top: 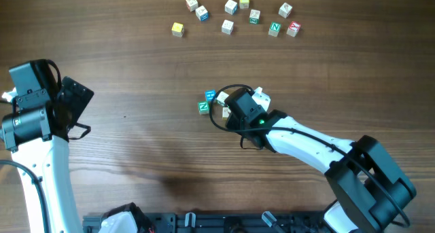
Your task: Form a circle
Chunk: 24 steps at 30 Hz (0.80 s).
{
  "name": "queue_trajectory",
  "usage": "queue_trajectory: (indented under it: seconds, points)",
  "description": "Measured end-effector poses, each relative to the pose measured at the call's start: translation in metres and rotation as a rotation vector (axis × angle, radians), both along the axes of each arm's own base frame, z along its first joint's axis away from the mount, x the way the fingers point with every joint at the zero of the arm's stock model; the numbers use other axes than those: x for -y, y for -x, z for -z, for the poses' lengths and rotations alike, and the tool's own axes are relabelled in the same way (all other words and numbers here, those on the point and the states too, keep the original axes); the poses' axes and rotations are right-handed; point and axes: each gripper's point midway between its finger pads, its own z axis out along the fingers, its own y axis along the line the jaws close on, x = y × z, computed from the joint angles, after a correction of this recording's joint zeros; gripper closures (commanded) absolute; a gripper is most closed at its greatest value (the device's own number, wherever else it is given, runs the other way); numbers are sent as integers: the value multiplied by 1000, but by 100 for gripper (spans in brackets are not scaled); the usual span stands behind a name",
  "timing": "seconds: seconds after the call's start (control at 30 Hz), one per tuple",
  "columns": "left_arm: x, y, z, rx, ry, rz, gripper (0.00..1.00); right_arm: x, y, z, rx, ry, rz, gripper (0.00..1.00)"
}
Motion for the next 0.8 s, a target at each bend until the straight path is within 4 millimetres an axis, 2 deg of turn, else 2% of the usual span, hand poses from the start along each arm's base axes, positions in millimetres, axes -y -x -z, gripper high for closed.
queue_trajectory:
  seconds: [0.8]
  points:
    - [0,0,0,0,0,0,0,-11,-5,-2,16,-49,-14,95]
